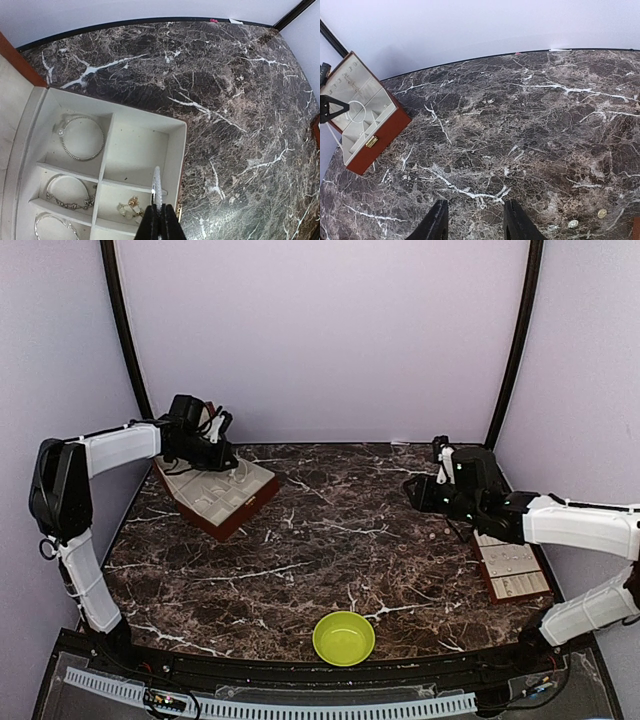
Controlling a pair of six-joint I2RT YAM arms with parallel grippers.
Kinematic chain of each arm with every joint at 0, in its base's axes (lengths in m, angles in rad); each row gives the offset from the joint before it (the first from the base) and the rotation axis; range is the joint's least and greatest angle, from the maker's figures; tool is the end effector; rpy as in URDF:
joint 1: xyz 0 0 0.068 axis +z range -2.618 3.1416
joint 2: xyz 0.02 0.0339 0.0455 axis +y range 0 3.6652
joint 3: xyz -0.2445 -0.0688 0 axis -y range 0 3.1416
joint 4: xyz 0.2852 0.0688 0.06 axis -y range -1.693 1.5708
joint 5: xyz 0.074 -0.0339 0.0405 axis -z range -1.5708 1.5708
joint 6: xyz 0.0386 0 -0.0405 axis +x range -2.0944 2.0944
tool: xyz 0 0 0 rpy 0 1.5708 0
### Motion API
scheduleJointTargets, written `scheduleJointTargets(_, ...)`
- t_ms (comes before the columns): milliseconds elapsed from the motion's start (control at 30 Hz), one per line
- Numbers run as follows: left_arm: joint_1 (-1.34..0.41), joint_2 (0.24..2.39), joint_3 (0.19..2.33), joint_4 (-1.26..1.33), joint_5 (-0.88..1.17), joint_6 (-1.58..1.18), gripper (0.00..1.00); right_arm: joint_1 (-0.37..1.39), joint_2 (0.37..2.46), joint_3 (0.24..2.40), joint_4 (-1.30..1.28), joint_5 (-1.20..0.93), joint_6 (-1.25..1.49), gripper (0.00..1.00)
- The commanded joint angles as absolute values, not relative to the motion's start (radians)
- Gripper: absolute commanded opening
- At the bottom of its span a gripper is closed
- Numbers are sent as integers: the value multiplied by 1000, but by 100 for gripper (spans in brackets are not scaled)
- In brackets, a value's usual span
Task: Organize the mixed jewelry
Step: Place the bangle in the larger divider.
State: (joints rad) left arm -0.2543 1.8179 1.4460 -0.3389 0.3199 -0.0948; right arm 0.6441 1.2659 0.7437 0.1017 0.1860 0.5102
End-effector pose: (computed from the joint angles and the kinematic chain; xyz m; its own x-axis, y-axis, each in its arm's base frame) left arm 0.4336 -0.1252 0.2306 -0.6731 0.0821 -0.7350 0.4076 0.8705 -0.2760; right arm 0.2649 0.1900 0.2108 -0.5071 0.2194 -0.8335 -0.2378 0.8939 0.3799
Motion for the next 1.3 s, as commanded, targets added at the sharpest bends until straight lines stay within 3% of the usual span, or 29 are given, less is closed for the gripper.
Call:
scheduleJointTargets(0,-253,1855,1509,-384,361,-36,0,633,1236,726,97,206,525,39)
scheduleJointTargets(200,-253,1907,1549,-389,340,-17,0,632,1210,716,91,215,527,39)
scheduleJointTargets(467,-253,1973,1594,-404,320,-6,0,612,1164,692,85,230,520,56)
scheduleJointTargets(667,-253,2006,1630,-415,326,-6,0,587,1125,670,80,232,521,63)
scheduleJointTargets(1267,-253,2139,1736,-446,401,-14,0,574,1104,647,77,236,528,66)
